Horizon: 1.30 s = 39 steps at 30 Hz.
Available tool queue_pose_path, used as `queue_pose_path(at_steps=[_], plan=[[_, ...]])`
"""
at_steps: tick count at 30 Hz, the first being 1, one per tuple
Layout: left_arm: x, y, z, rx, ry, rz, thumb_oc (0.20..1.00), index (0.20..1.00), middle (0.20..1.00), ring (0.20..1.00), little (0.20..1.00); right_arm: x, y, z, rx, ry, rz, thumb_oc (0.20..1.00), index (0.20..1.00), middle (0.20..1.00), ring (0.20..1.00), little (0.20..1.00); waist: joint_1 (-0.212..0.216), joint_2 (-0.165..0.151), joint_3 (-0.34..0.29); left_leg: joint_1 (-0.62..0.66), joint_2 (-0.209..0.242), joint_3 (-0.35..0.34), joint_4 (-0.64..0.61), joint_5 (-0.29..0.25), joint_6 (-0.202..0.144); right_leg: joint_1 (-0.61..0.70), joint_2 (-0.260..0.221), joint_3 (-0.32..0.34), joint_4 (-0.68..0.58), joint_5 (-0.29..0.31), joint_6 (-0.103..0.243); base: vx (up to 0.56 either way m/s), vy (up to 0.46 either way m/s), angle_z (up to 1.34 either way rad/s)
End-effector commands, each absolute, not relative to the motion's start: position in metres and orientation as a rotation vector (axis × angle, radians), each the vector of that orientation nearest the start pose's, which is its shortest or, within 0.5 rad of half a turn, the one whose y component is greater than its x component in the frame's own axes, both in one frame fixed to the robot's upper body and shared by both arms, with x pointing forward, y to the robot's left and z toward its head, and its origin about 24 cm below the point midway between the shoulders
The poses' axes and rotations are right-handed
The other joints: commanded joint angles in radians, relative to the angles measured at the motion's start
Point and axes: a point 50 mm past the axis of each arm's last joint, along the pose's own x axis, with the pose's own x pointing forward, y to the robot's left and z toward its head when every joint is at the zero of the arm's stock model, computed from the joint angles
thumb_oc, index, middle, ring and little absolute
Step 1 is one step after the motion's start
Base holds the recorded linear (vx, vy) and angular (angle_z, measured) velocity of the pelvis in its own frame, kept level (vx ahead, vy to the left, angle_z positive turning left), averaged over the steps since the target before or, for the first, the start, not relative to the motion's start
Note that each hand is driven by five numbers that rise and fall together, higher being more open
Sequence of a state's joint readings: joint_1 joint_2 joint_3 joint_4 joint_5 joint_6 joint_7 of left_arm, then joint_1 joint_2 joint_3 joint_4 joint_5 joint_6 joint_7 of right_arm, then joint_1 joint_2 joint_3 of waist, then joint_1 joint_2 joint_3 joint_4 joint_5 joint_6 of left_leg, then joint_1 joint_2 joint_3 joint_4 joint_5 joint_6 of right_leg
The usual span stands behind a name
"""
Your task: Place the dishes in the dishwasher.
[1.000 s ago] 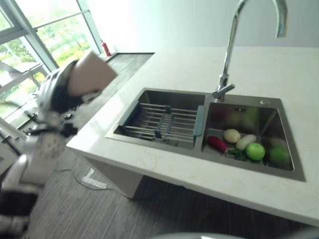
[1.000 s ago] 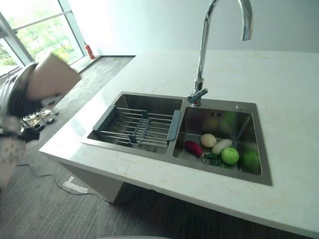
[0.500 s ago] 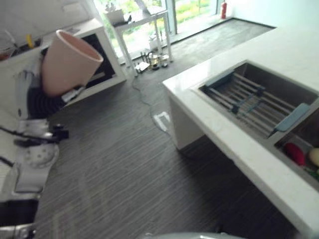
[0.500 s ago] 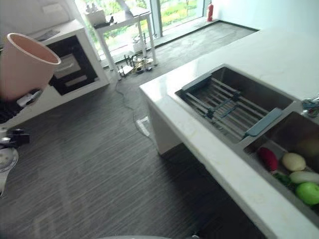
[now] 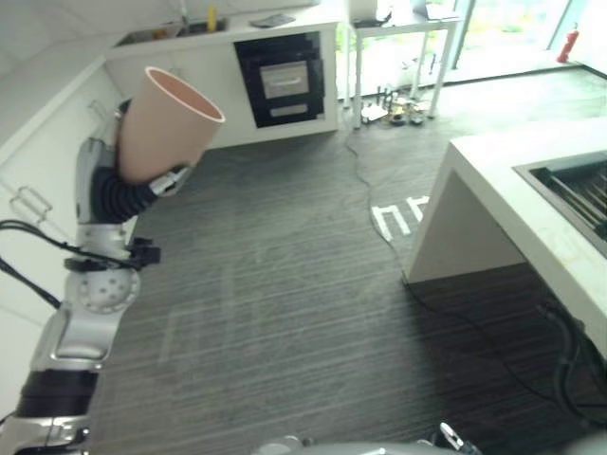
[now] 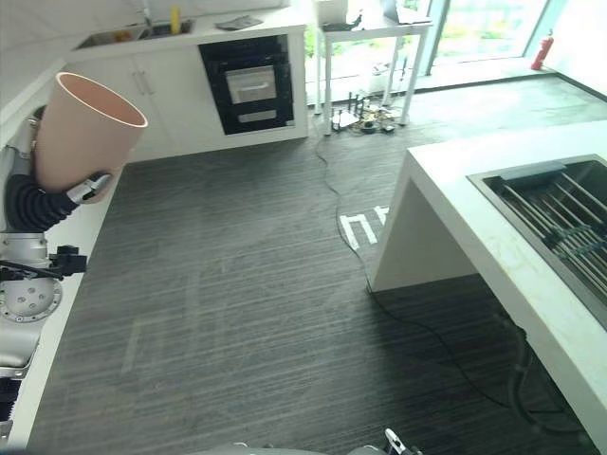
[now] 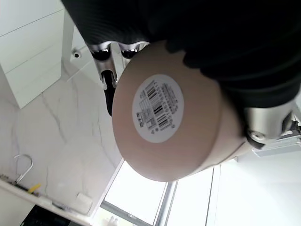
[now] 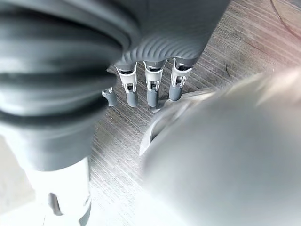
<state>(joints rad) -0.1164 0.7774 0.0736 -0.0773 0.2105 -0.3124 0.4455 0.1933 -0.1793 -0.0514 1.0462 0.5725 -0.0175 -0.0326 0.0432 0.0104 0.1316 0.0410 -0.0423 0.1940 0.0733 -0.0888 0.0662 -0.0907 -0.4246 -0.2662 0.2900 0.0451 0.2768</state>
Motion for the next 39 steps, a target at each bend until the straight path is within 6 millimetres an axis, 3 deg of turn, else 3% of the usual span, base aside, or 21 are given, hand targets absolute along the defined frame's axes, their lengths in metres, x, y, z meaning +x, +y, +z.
queue_pose_path(at_steps=[1,2,6,7,9,11,17,29,39], plan=[[0.250,0.247,0.213,0.678,-0.875,0.274,0.200,0.200,0.200,0.200,0.200,0.056,-0.232,-0.160,0.402,1.125,-0.504,1.000,1.000,1.000,1.000,1.000,-0.041,0.014,-0.037,0.049,0.013,0.013,0.005,-0.078,-0.019,-0.006,0.157,0.071,-0.070,0.015,-0.051,0.04,-0.003,1.03],[0.254,0.235,0.211,0.598,-0.880,0.200,0.200,0.200,0.200,0.200,0.200,0.055,-0.232,-0.161,0.415,1.136,-0.505,1.000,1.000,1.000,1.000,1.000,-0.042,0.007,-0.046,0.043,0.018,-0.026,-0.005,-0.062,-0.023,0.020,0.187,0.107,-0.068,-0.029,-0.065,0.04,-0.011,0.98],[0.257,0.228,0.207,0.454,-0.841,0.141,0.200,0.200,0.200,0.200,0.200,0.054,-0.234,-0.162,0.391,1.183,-0.468,1.000,1.000,1.000,1.000,1.000,-0.022,-0.003,-0.058,0.040,0.036,-0.044,-0.016,-0.041,-0.040,0.067,0.205,0.095,-0.109,-0.068,-0.087,0.07,-0.092,1.10],[0.255,0.221,0.199,0.272,-0.784,0.023,0.200,0.200,0.200,0.200,0.200,0.055,-0.234,-0.164,0.314,1.250,-0.377,1.000,1.000,1.000,1.000,1.000,0.008,-0.010,-0.063,0.045,0.073,-0.051,-0.035,-0.013,-0.076,0.130,0.227,0.059,-0.183,-0.091,-0.105,0.12,-0.208,0.66],[0.255,0.219,0.196,0.230,-0.771,-0.004,0.200,0.200,0.200,0.200,0.200,0.057,-0.234,-0.164,0.290,1.263,-0.359,1.000,1.000,1.000,1.000,1.000,0.015,-0.013,-0.064,0.044,0.080,-0.055,-0.035,-0.009,-0.083,0.143,0.234,0.057,-0.197,-0.093,-0.110,0.08,-0.158,0.45],[0.255,0.212,0.190,-0.002,-0.737,-0.112,0.200,0.200,0.200,0.200,0.200,0.064,-0.233,-0.163,0.238,1.275,-0.306,1.000,1.000,1.000,1.000,1.000,0.032,-0.021,-0.063,0.035,0.093,-0.074,-0.019,-0.005,-0.098,0.166,0.257,0.064,-0.227,-0.098,-0.124,0.07,-0.130,0.33],[0.270,0.192,0.178,-0.346,-0.679,-0.280,0.200,0.200,0.200,0.200,0.200,0.074,-0.229,-0.161,0.203,1.266,-0.292,1.000,1.000,1.000,1.000,1.000,-0.005,-0.022,-0.065,0.048,0.157,0.013,-0.048,0.039,-0.134,0.188,0.258,0.030,-0.283,-0.072,-0.128,0.01,-0.023,0.11],[0.274,0.193,0.165,-0.334,-0.639,-0.282,0.200,0.200,0.200,0.200,0.200,0.060,-0.234,-0.163,0.245,1.290,-0.360,1.000,1.000,1.000,1.000,1.000,-0.045,-0.017,-0.069,0.093,0.160,0.065,-0.105,0.051,-0.138,0.202,0.240,0.036,-0.319,-0.046,-0.111,0.00,0.007,-0.01],[0.273,0.202,0.163,-0.092,-0.615,-0.207,0.200,0.200,0.200,0.200,0.200,0.062,-0.236,-0.161,0.286,1.254,-0.354,1.000,1.000,1.000,1.000,1.000,-0.049,-0.017,-0.074,0.097,0.158,0.091,-0.081,0.034,-0.128,0.211,0.236,0.056,-0.331,-0.044,-0.110,0.02,-0.002,-0.08]])
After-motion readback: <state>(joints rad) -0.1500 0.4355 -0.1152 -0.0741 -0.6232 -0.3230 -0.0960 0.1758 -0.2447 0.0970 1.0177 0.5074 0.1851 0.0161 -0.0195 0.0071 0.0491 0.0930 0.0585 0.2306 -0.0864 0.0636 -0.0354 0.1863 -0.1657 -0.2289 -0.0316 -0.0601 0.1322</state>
